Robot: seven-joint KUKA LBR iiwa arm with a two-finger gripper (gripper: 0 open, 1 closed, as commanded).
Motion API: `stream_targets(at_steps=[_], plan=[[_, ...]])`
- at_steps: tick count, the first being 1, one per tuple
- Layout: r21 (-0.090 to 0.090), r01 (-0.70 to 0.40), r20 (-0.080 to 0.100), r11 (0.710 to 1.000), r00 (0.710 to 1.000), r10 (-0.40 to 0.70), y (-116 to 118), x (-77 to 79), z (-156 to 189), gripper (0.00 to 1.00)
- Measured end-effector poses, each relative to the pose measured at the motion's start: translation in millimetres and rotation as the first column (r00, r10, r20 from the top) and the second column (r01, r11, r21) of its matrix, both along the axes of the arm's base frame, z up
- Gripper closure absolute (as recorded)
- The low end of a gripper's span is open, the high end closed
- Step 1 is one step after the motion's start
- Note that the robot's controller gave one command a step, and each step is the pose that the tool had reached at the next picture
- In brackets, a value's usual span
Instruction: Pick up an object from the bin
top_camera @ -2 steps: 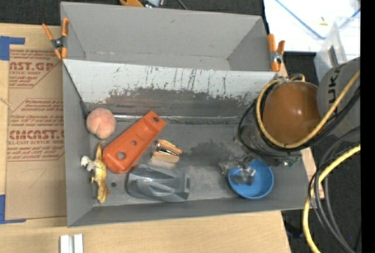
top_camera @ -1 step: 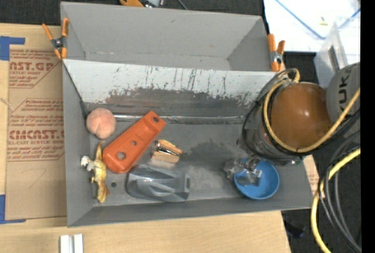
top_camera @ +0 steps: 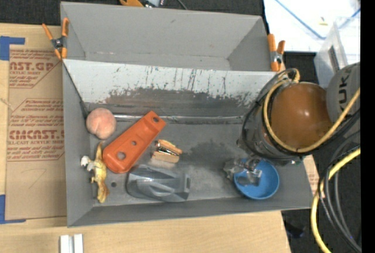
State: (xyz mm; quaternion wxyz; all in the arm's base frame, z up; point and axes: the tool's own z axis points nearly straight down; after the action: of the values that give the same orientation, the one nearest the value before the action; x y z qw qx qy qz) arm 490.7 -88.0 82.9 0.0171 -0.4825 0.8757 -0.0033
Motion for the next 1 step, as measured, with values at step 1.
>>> stream_targets(at_steps=[1], plan=[[0.001,0.022,0.008,1.0,1.0,-0.022,12.9,7.5,121.8,1.0]])
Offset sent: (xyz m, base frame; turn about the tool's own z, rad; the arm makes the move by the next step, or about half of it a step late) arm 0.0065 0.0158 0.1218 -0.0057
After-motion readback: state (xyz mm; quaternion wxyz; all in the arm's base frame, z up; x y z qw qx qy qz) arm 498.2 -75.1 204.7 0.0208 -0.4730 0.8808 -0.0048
